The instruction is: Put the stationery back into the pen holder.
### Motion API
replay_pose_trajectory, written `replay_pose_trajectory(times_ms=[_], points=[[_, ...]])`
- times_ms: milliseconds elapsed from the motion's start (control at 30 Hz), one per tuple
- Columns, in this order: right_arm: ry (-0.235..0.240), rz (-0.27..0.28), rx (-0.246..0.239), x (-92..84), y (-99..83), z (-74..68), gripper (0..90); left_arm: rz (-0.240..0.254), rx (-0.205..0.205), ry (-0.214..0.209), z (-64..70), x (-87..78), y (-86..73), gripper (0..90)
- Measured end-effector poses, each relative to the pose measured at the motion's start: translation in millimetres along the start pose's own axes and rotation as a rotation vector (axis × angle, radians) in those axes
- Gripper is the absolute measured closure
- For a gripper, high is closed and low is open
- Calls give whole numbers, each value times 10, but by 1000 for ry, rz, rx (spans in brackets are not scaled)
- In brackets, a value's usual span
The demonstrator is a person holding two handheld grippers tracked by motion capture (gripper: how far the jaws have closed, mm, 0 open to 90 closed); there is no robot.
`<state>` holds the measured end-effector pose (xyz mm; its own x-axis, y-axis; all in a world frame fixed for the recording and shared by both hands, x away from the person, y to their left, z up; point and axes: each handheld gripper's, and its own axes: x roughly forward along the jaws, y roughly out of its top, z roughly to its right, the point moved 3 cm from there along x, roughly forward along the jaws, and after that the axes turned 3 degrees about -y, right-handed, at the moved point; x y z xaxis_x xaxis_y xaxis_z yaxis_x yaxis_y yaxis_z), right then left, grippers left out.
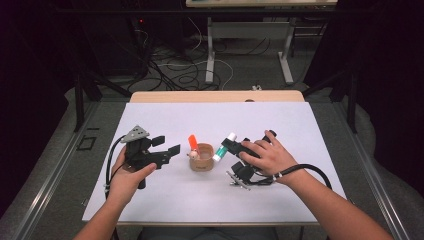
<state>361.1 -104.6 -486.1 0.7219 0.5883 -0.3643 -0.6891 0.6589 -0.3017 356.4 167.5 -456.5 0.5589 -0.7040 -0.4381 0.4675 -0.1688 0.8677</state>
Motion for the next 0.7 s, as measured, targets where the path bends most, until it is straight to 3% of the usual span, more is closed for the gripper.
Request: replay_pose_trajectory(times_ms=[167,400,633,700], points=[[-10,18,-28,0,96,1,657,-14,29,-40,121,65,51,271],[-26,35,-56,-11,203,22,657,-56,17,-85,238,169,86,302],[-48,45,-82,-36,268,33,657,-115,-49,-131,318,249,84,374],[-56,63,-99,-27,284,44,657,-131,-93,-168,330,274,82,390]])
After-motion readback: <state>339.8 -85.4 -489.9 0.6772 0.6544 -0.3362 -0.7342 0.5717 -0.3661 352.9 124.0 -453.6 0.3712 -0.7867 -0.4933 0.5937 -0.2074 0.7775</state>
